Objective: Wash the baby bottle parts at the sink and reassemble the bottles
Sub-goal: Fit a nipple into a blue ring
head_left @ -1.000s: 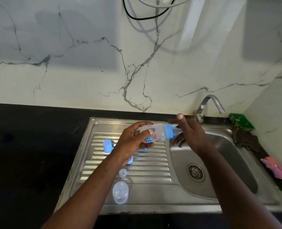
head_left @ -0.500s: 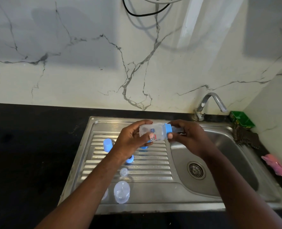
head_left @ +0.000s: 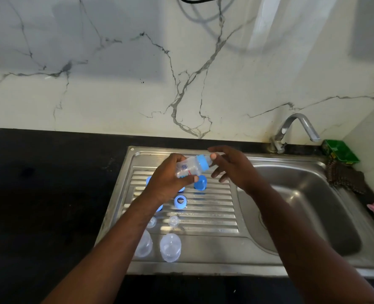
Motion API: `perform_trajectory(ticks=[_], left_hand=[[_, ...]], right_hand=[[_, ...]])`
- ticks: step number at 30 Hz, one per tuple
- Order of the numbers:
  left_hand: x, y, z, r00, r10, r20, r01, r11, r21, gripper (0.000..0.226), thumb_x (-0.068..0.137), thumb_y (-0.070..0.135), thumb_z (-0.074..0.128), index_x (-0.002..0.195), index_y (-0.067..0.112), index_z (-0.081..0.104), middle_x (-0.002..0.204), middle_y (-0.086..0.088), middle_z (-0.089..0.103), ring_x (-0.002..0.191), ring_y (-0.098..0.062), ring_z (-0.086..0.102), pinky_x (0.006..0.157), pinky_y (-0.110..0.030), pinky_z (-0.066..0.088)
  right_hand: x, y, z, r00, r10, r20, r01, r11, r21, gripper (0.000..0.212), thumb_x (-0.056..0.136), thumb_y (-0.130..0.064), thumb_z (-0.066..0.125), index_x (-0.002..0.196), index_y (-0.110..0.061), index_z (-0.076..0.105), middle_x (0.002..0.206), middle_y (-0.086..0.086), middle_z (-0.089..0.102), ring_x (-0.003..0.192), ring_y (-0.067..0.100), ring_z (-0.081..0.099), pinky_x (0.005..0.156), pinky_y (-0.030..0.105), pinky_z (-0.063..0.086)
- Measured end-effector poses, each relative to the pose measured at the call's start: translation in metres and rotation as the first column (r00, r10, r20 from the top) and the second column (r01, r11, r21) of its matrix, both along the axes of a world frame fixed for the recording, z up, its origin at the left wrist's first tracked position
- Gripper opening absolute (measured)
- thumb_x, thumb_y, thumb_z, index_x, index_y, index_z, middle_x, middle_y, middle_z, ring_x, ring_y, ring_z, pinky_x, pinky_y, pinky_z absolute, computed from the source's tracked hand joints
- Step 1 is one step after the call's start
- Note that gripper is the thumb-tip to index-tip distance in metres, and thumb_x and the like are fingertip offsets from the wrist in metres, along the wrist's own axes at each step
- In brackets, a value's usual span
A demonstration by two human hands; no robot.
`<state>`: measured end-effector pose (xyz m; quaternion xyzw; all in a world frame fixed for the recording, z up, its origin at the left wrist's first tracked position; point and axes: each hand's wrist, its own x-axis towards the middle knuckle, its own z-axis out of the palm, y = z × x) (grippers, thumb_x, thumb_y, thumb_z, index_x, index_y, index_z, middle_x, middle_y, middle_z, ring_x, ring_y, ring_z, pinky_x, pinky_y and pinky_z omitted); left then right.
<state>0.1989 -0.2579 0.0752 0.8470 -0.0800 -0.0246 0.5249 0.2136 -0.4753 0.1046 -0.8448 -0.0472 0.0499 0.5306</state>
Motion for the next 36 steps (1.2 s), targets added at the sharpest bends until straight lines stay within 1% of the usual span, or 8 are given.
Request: perform_trajectory(ticks=[5,9,15,20,24,27,30,36], left_hand=[[0.004,0.015,-0.018,0.994,0.082,-0.065,-0.080,0.996,0.037,0.063,0.086,0.044,0.073,0.139,0.022,0.045,0.126,0.000,0.059,0.108,-0.018,0.060,0.087,-0.029,0.052],[0.002,0.022,-0.019,0.988,0.107,-0.114,-0.104,0.994,0.026,0.068,0.075,0.057,0.063,0.132,0.021,0.052,0.118,0.002,0.063,0.102,-0.015,0.062,0.084,-0.028,0.051],[0.000,0.027,-0.022,0.962,0.137,-0.234,-0.178,0.970,-0.167,0.040,0.082,0.047,0.075,0.113,0.026,0.063,0.105,0.005,0.071,0.096,-0.015,0.069,0.081,-0.031,0.057],[-0.006,0.026,-0.016,0.915,0.166,-0.369,-0.286,0.910,-0.301,0.031,0.089,0.039,0.071,0.108,0.015,0.069,0.097,-0.010,0.074,0.084,-0.027,0.069,0.074,-0.037,0.057],[-0.009,0.026,-0.013,0.919,0.160,-0.361,-0.289,0.896,-0.338,0.034,0.087,0.036,0.075,0.112,0.017,0.063,0.100,-0.009,0.072,0.082,-0.019,0.068,0.068,-0.032,0.056],[-0.010,0.022,-0.009,0.927,0.160,-0.340,-0.292,0.876,-0.384,0.032,0.089,0.032,0.073,0.114,0.019,0.059,0.105,-0.007,0.070,0.089,-0.021,0.070,0.072,-0.035,0.059],[-0.011,0.014,-0.005,0.941,0.162,-0.296,-0.281,0.862,-0.421,0.027,0.091,0.033,0.070,0.113,0.019,0.063,0.107,-0.007,0.072,0.094,-0.023,0.071,0.074,-0.037,0.058],[-0.014,-0.012,0.011,0.957,0.179,-0.228,-0.269,0.841,-0.469,0.024,0.097,0.029,0.063,0.113,0.010,0.064,0.100,-0.016,0.070,0.080,-0.024,0.066,0.062,-0.033,0.054]], right_hand=[[0.021,0.007,-0.048,0.995,-0.055,-0.082,0.037,0.979,-0.201,0.027,0.098,-0.045,0.054,0.106,-0.022,0.065,0.096,0.000,0.073,0.070,0.016,0.072,0.058,0.028,0.056],[0.030,0.017,-0.072,0.977,-0.120,-0.175,0.125,0.992,0.014,0.035,0.102,-0.050,0.042,0.110,-0.023,0.064,0.096,0.001,0.073,0.072,0.023,0.071,0.058,0.032,0.054],[0.053,0.012,-0.128,0.997,0.019,-0.075,-0.059,0.814,-0.578,0.060,0.091,-0.016,0.063,0.146,-0.027,0.044,0.138,0.008,0.053,0.123,0.025,0.054,0.101,0.036,0.043],[0.059,0.016,-0.150,0.984,0.131,-0.120,-0.178,0.737,-0.652,0.057,0.087,-0.013,0.064,0.140,-0.028,0.052,0.125,0.010,0.055,0.116,0.030,0.056,0.096,0.032,0.043],[0.053,0.011,-0.135,0.998,0.011,0.063,0.023,0.855,-0.518,0.046,0.080,-0.007,0.070,0.123,-0.022,0.062,0.113,0.007,0.064,0.103,0.025,0.061,0.082,0.025,0.039],[0.040,-0.004,-0.099,0.990,-0.118,0.075,0.126,0.986,-0.110,0.047,0.075,0.006,0.076,0.113,-0.018,0.062,0.113,0.006,0.066,0.086,0.018,0.066,0.076,0.027,0.053],[0.015,-0.026,-0.055,0.996,-0.088,0.022,0.079,0.961,0.264,0.045,0.080,0.008,0.074,0.116,-0.017,0.060,0.118,0.005,0.065,0.085,0.021,0.070,0.069,0.030,0.058],[-0.012,-0.057,-0.020,0.991,-0.014,0.134,-0.037,0.928,0.370,0.046,0.084,0.010,0.069,0.123,-0.013,0.059,0.123,0.006,0.065,0.086,0.023,0.069,0.073,0.036,0.060]])
